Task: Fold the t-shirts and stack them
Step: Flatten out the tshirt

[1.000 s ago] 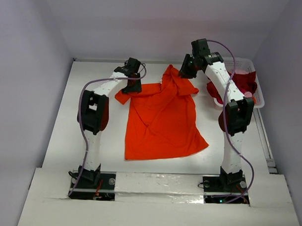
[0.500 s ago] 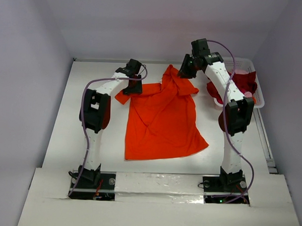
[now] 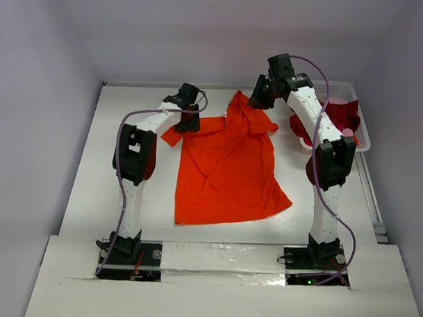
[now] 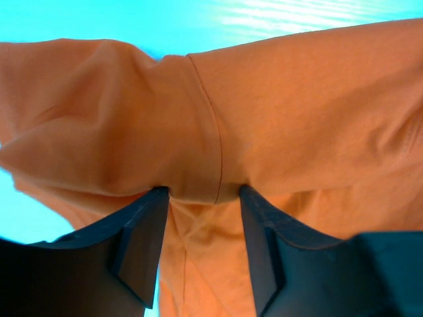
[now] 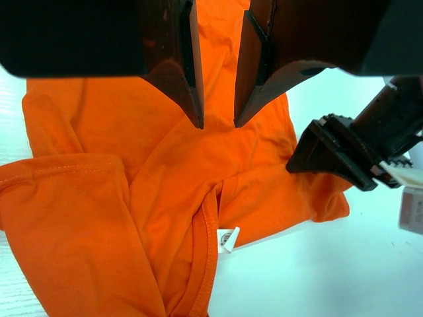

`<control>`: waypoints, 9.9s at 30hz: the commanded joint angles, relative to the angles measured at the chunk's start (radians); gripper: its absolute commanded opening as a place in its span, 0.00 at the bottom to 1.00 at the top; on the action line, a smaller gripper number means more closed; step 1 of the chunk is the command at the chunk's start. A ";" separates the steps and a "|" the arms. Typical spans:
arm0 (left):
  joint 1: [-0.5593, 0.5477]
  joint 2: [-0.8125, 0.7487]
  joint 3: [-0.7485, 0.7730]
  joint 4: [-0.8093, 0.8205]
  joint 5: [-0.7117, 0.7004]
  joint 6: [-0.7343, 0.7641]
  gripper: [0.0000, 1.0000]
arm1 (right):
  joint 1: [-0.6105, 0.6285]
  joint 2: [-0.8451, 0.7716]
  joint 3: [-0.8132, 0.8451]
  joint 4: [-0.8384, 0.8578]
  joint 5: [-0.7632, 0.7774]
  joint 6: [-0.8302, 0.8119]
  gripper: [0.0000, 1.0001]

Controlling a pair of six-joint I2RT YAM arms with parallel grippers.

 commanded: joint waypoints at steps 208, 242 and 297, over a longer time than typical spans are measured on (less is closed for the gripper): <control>0.056 0.042 0.280 -0.052 0.290 -0.167 0.35 | 0.186 -0.272 -0.276 0.180 0.341 0.001 0.52; -0.013 0.183 0.360 -0.281 -0.023 -0.086 0.34 | 0.130 -0.318 -0.345 0.234 0.265 0.041 0.51; -0.059 0.158 0.443 -0.279 -0.149 -0.068 0.15 | 0.121 -0.320 -0.387 0.298 0.194 0.067 0.50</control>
